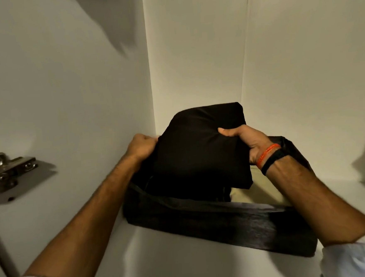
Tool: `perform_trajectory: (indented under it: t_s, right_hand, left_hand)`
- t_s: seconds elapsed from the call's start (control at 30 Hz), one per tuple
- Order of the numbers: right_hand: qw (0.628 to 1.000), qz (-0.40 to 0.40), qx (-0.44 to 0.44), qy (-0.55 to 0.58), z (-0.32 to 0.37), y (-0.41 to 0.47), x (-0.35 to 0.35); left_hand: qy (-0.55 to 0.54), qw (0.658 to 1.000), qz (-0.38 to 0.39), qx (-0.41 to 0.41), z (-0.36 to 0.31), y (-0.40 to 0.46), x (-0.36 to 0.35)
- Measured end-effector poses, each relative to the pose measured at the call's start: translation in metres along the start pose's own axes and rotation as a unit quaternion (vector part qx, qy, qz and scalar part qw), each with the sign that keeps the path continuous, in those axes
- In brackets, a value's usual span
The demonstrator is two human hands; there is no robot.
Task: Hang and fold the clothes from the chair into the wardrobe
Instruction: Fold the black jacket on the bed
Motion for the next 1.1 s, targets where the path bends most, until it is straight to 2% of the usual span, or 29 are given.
perform_trajectory:
  t_s: [0.07, 0.13, 0.27, 0.33, 0.5, 0.73, 0.97, 1.1]
  right_hand:
    - [1.0, -0.009, -0.008, -0.009, -0.01, 0.004, 0.002]
    - [1.0, -0.015, -0.019, -0.02, -0.018, 0.007, 0.001]
    - [0.999, -0.028, -0.035, -0.02, -0.032, 0.011, 0.0]
    - [0.999, -0.029, -0.036, -0.018, -0.037, 0.013, 0.001]
    - [0.998, -0.018, -0.048, -0.03, -0.048, 0.016, -0.003]
    - [0.99, -0.022, -0.125, -0.067, -0.063, 0.029, -0.011]
    - [0.99, -0.017, -0.116, -0.081, -0.073, 0.059, -0.018]
    - [0.961, 0.023, -0.173, -0.215, -0.121, 0.074, -0.006]
  left_hand:
    - [0.218, 0.972, -0.024, -0.079, 0.003, 0.007, 0.003]
    - [0.37, 0.926, 0.008, -0.08, 0.011, 0.017, 0.003]
    - [0.456, 0.886, 0.046, -0.068, 0.019, 0.029, 0.0]
    - [0.465, 0.882, 0.03, -0.073, 0.021, 0.036, 0.001]
    - [0.43, 0.899, 0.007, -0.085, 0.023, 0.045, 0.001]
    - [0.422, 0.902, 0.008, -0.094, 0.026, 0.051, 0.001]
    - [0.399, 0.912, 0.006, -0.095, 0.023, 0.051, 0.005]
    - [0.403, 0.911, 0.008, -0.088, 0.029, 0.045, 0.006]
Point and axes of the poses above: each hand's wrist, its own y-axis towards the middle knuckle, its own x-axis out of the back of the hand, z = x × y, the point moved 3 cm from there along y, towards the middle knuckle, and after that the axes turned 2 degrees about z, right-handed, at the moved point
